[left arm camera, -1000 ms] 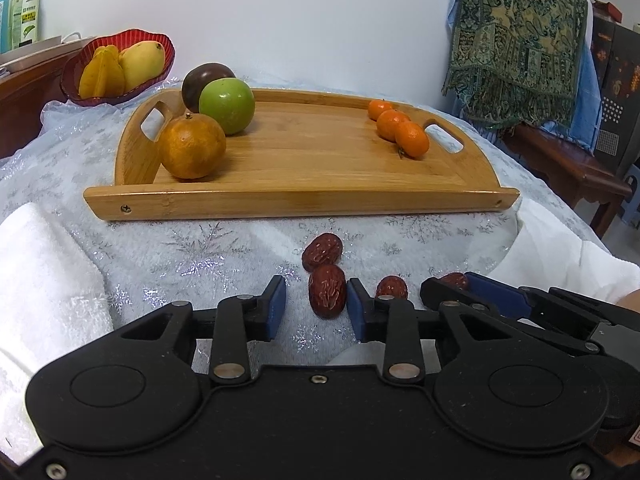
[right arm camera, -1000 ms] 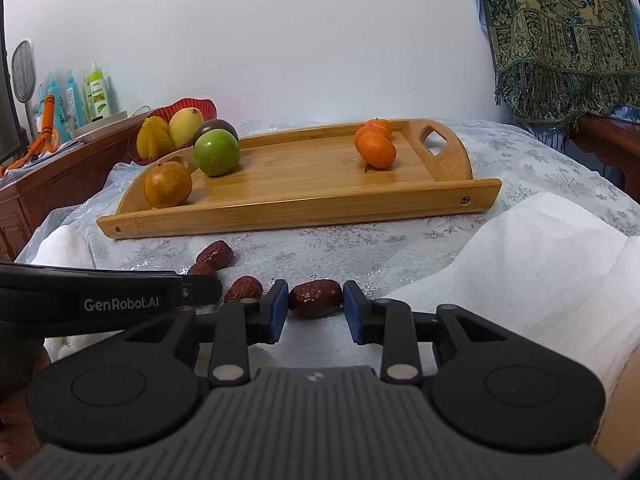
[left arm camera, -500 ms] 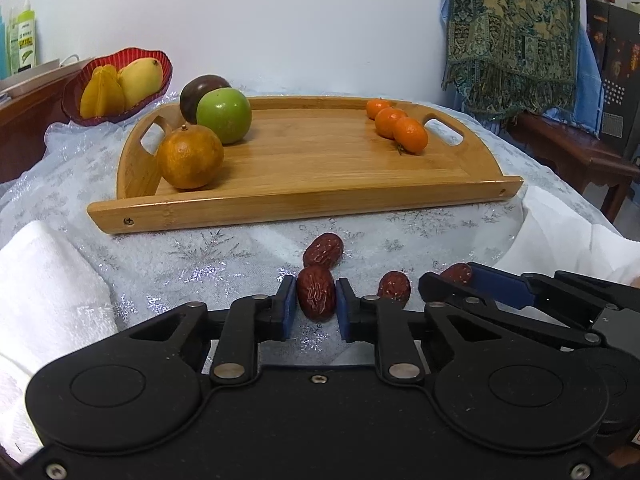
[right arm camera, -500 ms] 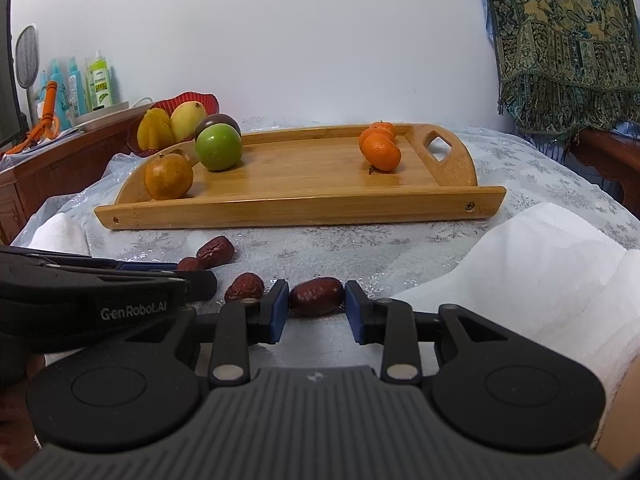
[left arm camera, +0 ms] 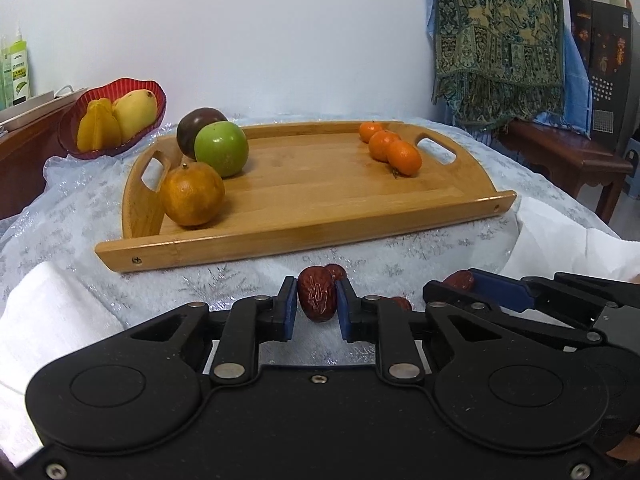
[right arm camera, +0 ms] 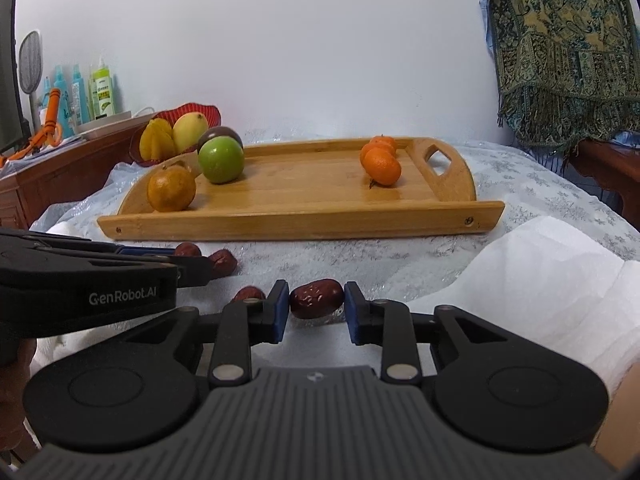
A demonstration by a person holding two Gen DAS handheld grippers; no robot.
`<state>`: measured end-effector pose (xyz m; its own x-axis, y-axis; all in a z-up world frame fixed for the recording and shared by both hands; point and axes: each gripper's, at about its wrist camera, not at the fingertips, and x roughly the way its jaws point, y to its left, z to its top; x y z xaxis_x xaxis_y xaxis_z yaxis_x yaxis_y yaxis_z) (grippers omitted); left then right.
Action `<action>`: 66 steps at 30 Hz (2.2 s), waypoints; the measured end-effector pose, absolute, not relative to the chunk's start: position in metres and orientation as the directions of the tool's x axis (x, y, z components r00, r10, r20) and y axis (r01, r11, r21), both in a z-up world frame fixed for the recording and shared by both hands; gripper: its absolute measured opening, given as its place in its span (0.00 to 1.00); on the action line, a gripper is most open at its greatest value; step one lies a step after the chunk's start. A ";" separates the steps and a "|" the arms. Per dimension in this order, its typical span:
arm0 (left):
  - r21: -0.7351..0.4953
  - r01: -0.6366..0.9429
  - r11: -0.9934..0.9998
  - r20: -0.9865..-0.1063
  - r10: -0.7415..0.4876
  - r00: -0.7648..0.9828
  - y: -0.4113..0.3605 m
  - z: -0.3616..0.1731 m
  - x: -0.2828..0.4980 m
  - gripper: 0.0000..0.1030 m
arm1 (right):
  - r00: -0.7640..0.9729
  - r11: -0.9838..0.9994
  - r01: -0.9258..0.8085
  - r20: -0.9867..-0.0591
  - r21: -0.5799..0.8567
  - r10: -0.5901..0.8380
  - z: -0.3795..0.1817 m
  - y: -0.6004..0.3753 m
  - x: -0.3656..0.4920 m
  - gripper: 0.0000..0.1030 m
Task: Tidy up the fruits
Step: 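Carry the date onto the tray with the left gripper while the right carries its date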
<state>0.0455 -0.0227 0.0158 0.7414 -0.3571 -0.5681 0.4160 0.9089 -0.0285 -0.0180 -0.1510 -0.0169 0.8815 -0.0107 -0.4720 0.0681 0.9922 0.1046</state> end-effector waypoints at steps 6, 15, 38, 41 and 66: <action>-0.017 0.408 0.913 -0.554 -0.348 0.756 -0.022 0.025 0.055 0.19 | 0.898 0.994 0.061 -0.439 0.089 -0.016 -0.007 -0.157 -0.012 0.33; -0.056 0.409 0.911 -0.529 -0.374 0.762 -0.020 0.041 0.087 0.19 | 0.922 0.996 0.039 -0.388 0.080 -0.005 0.011 -0.166 0.012 0.33; -0.074 0.387 0.919 -0.546 -0.362 0.756 -0.048 0.037 0.194 0.19 | 0.901 0.993 0.031 -0.432 0.116 0.022 0.017 -0.193 0.121 0.33; -0.065 0.387 0.920 -0.561 -0.355 0.748 -0.050 0.032 0.196 0.19 | 0.888 0.994 0.026 -0.458 0.110 0.028 0.012 -0.189 0.126 0.33; -0.077 0.435 0.897 -0.593 -0.392 0.703 -0.058 0.025 0.200 0.19 | 0.849 0.994 0.068 -0.529 0.083 -0.013 -0.001 -0.186 0.139 0.35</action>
<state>0.1996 -0.0583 0.0253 0.7032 -0.3920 -0.5932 0.4351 0.8971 -0.0769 0.1387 -0.1861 -0.0013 0.8485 -0.0134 -0.5290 0.0675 0.9943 0.0830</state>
